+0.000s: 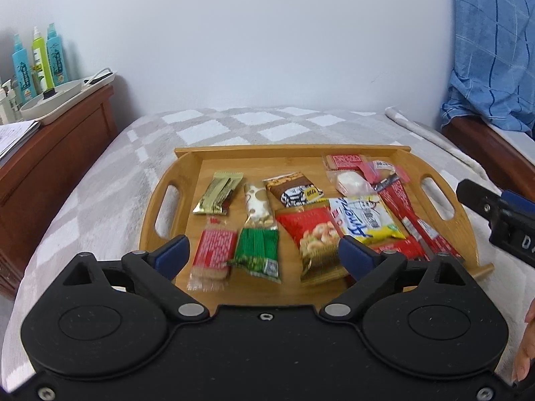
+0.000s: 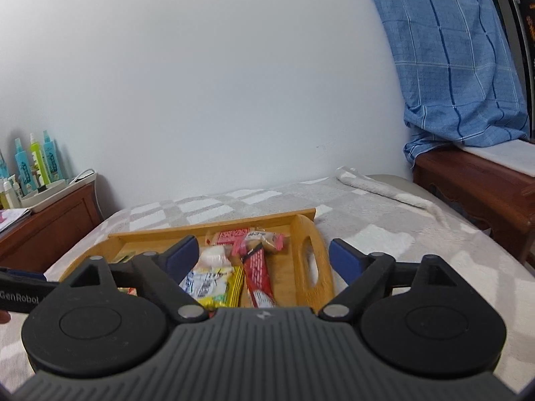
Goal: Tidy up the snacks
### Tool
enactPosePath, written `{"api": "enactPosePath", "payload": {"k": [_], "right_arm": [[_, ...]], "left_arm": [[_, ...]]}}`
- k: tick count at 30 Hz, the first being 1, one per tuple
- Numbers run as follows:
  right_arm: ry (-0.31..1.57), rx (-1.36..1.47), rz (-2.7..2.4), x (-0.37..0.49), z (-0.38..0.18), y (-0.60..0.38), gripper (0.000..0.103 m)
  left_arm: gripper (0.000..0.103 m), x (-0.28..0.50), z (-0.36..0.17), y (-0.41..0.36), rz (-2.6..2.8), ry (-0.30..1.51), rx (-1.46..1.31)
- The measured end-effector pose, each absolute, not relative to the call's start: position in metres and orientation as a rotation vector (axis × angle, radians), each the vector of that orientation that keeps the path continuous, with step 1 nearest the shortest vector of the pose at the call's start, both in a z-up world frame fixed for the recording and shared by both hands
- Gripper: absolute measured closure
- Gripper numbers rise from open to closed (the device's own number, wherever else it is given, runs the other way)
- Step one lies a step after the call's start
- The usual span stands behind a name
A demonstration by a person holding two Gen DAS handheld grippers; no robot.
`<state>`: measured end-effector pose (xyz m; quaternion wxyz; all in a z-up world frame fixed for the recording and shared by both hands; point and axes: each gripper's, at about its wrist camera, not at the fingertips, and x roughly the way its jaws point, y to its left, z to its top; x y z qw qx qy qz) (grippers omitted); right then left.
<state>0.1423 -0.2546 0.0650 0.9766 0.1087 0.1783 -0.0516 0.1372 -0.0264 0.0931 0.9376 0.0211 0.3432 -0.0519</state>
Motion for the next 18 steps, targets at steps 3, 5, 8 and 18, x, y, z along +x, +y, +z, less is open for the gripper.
{"api": "enactPosePath", "payload": {"k": [3,5,8,18], "right_arm": [[0.357,0.213,-0.100,0.128,0.064,-0.251,0.002],[0.360,0.219,-0.096,0.120,0.063,-0.249,0.001],[0.373,0.223,-0.090,0.112,0.060,-0.243,0.000],[0.403,0.236,-0.101,0.090,0.049,-0.230,0.000]], "left_arm": [[0.005,0.125,0.092,-0.023,-0.104,0.702,0.028],[0.005,0.117,0.090,-0.020,-0.105,0.705,0.018],[0.005,0.107,0.087,-0.016,-0.101,0.715,0.011],[0.004,0.075,0.078,-0.005,-0.081,0.721,-0.003]]}}
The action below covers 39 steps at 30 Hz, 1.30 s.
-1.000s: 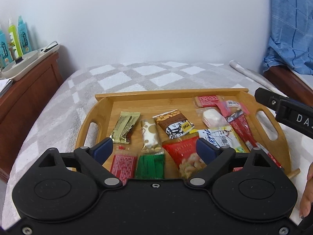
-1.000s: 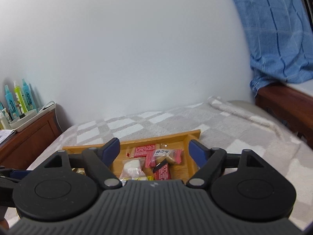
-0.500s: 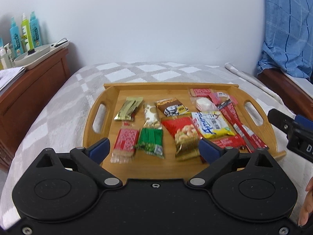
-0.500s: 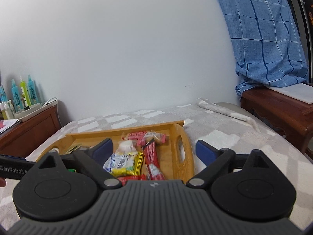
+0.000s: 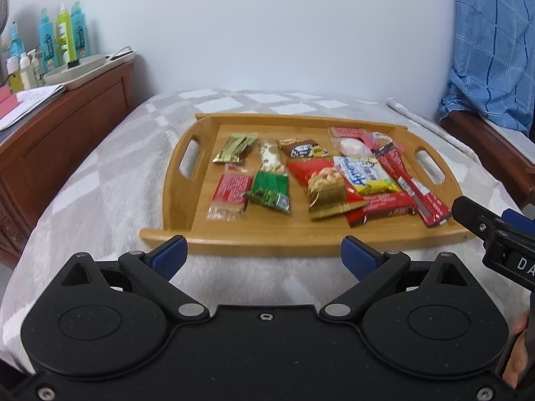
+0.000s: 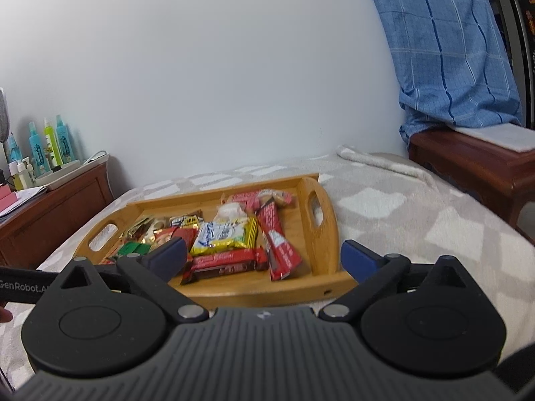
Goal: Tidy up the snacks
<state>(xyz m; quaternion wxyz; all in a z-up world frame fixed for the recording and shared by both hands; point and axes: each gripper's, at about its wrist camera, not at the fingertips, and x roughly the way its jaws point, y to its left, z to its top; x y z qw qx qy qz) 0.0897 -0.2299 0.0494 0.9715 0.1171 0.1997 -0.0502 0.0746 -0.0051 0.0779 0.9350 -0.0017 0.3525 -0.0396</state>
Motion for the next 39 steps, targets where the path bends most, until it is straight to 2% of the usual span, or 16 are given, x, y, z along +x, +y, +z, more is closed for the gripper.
{"api": "enactPosePath", "payload": {"k": [19,39], "right_arm": [[0.487,0.158,-0.128,0.069,0.027,-0.195,0.000],[0.596,0.106,-0.135,0.078,0.008,-0.183,0.000]], "left_arm": [[0.003,0.047,0.044,0.004,-0.052,0.777,0.033],[0.003,0.056,0.016,0.006,-0.051,0.837,0.012]]}}
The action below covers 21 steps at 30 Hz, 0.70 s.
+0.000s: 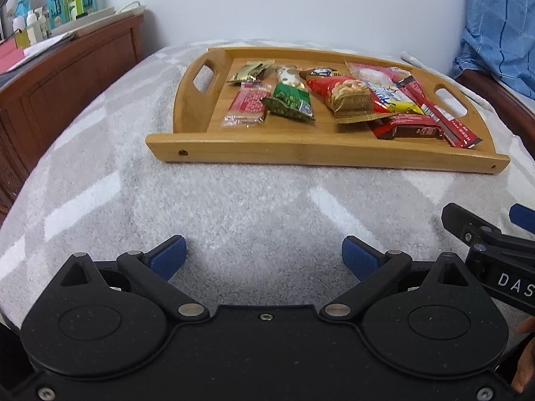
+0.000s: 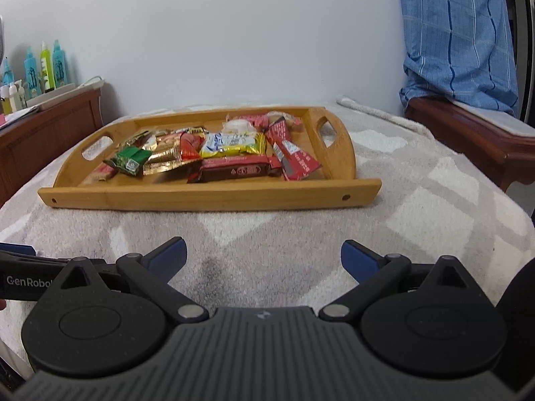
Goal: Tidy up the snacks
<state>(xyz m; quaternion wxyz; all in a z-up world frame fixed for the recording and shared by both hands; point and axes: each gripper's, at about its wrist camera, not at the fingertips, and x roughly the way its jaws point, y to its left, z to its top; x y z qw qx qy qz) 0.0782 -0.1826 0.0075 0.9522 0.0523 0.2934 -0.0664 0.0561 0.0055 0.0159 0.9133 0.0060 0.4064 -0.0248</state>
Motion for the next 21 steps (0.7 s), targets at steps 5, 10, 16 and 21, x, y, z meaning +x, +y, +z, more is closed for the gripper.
{"api": "enactPosePath", "payload": {"k": [5,10,16,21], "right_arm": [[0.625,0.107,-0.128,0.082,0.002,-0.181,0.000],[0.652,0.104,-0.139,0.086,-0.001,-0.182,0.000],[0.666,0.074,-0.145,0.088,-0.004,-0.179,0.000],[0.670,0.088,-0.137,0.090,-0.006,-0.182,0.000]], "left_arm": [[0.001,0.058,0.013,0.005,-0.045,0.837,0.031],[0.000,0.060,0.013,0.008,-0.048,0.838,0.016],[0.000,0.059,0.011,0.008,-0.051,0.822,0.016],[0.000,0.058,0.009,0.008,-0.055,0.807,0.031]]}}
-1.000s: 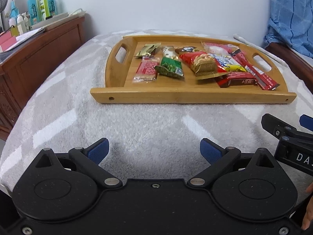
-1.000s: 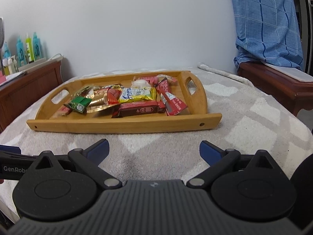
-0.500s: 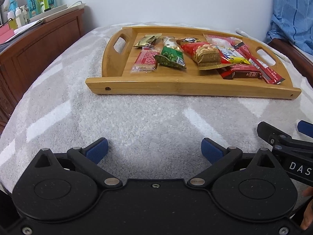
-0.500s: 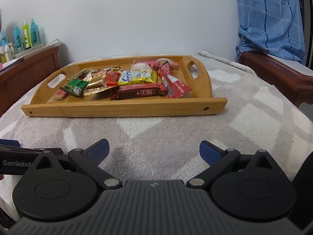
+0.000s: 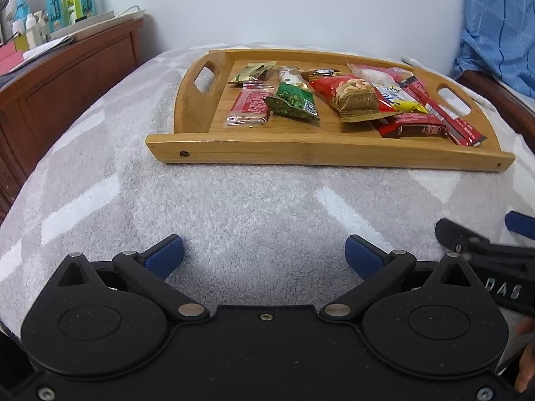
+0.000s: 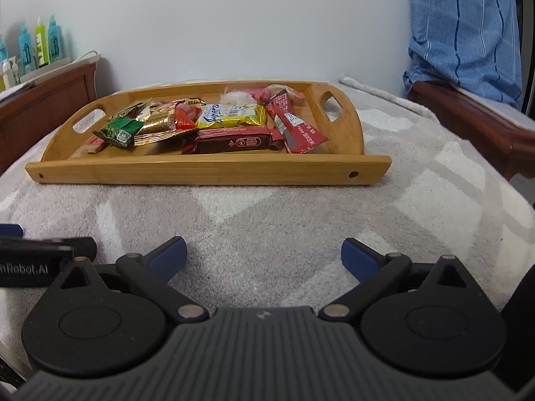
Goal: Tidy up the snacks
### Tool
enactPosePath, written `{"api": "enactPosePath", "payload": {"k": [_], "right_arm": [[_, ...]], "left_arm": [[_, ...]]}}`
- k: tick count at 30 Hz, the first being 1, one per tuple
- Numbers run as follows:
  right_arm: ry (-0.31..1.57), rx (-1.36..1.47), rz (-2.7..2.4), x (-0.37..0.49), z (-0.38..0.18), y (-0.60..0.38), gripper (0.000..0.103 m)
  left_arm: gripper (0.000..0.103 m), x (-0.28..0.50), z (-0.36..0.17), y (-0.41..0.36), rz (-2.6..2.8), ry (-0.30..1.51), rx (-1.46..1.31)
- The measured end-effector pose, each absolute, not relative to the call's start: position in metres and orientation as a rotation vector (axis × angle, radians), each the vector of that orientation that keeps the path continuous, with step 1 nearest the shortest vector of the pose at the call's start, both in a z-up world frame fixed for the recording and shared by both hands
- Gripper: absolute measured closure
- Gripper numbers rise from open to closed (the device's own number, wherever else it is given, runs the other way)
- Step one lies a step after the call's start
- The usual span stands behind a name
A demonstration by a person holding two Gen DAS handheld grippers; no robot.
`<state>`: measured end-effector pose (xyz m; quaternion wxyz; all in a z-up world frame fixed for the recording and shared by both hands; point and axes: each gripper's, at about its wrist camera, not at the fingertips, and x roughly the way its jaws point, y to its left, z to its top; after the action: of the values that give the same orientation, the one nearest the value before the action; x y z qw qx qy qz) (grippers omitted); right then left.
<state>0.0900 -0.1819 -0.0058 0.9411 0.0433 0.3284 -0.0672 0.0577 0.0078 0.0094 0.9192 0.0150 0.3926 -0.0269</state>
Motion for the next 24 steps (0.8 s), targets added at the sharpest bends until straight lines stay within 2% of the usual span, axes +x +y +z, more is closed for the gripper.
{"api": "enactPosePath", "payload": {"k": [24], "right_arm": [[0.691,0.042,-0.126,0.0920,-0.0075,-0.1793,0.000]], "left_arm": [[0.000,0.0591,0.0091,0.0098,-0.067,0.825,0.031]]}}
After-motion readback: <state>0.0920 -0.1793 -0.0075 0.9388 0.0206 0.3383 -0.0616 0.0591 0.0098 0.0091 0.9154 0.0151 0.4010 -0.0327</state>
